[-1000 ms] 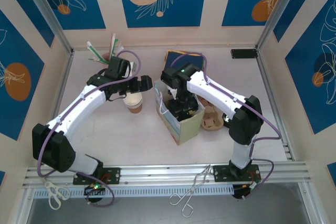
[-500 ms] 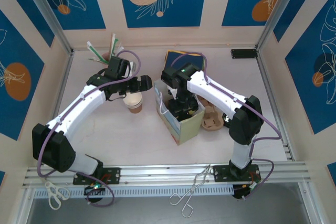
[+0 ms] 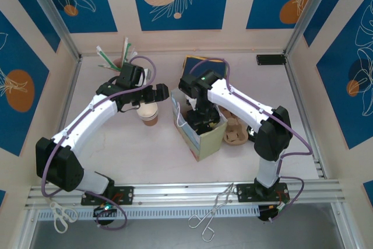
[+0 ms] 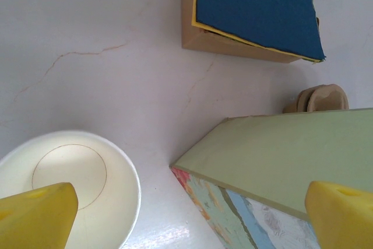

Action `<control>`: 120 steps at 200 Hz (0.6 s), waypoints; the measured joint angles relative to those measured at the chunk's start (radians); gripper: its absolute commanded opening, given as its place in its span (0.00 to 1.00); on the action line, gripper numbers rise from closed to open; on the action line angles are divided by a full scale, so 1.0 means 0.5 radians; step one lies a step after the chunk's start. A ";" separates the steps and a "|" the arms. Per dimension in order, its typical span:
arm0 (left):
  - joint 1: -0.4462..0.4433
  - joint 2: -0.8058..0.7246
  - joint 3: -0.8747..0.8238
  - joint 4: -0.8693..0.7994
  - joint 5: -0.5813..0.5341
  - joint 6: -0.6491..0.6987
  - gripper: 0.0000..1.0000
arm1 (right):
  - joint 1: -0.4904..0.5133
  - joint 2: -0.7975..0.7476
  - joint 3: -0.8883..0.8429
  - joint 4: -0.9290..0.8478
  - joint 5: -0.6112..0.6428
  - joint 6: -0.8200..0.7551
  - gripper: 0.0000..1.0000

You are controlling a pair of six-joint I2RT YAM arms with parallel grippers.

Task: Pack the takeout coffee

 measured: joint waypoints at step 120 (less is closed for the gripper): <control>0.000 0.000 0.000 0.000 0.000 0.000 1.00 | 0.000 0.000 0.000 0.029 -0.014 0.000 0.64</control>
